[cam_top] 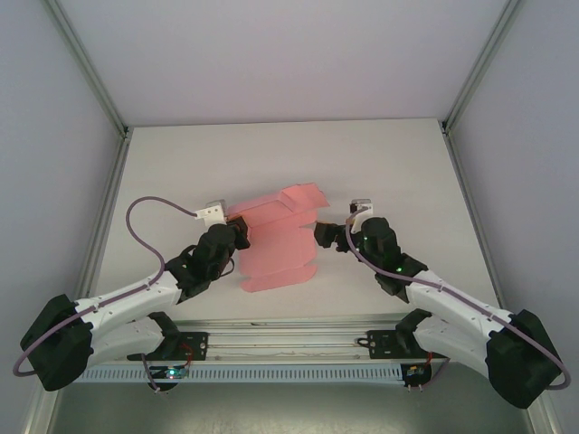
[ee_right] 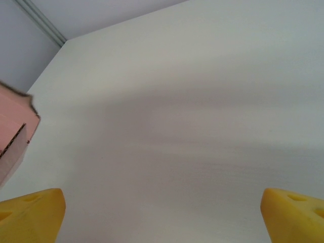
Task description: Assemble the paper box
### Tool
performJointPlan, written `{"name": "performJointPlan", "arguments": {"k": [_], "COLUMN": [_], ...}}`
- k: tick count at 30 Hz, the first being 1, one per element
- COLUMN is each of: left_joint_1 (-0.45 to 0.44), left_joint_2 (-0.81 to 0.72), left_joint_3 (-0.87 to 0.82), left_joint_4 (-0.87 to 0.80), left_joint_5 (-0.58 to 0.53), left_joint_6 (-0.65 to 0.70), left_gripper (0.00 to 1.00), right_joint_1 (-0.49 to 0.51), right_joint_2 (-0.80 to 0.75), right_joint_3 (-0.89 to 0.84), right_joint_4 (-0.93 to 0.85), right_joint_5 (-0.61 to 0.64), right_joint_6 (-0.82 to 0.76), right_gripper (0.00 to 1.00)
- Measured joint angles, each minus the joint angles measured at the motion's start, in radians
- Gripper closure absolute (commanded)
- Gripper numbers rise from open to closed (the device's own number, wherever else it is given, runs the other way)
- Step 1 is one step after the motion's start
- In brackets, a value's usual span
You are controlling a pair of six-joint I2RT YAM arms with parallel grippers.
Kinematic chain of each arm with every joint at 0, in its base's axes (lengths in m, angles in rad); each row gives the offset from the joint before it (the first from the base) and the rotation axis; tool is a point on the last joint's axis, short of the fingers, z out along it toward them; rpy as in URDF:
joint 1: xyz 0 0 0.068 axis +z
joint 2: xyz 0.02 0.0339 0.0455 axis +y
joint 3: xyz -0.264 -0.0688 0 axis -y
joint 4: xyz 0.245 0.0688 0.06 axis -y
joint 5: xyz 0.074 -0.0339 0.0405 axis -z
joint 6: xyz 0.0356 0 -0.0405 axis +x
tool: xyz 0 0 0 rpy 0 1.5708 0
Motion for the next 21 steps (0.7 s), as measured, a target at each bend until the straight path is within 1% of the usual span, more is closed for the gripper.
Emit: {"name": "performJointPlan", "arguments": {"k": [5,12,21], "left_joint_1": [0.000,0.000,0.000], "left_joint_2": [0.000,0.002,0.024], "left_joint_3": [0.000,0.000,0.000], "left_joint_4": [0.000,0.001,0.000], "left_joint_5": [0.003,0.008,0.026], "left_joint_6": [0.003,0.016,0.024], "left_gripper": [1.00,1.00,1.00], "right_joint_1": [0.000,0.000,0.001], "right_joint_2": [0.007,0.011,0.098], "right_joint_3": [0.024,0.043,0.103], "right_joint_4": [0.017,0.020,0.027], "right_joint_5": [-0.030,-0.038,-0.119], "right_joint_6": [-0.004,-0.031,-0.079], "right_gripper": [0.02,0.02,0.02]}}
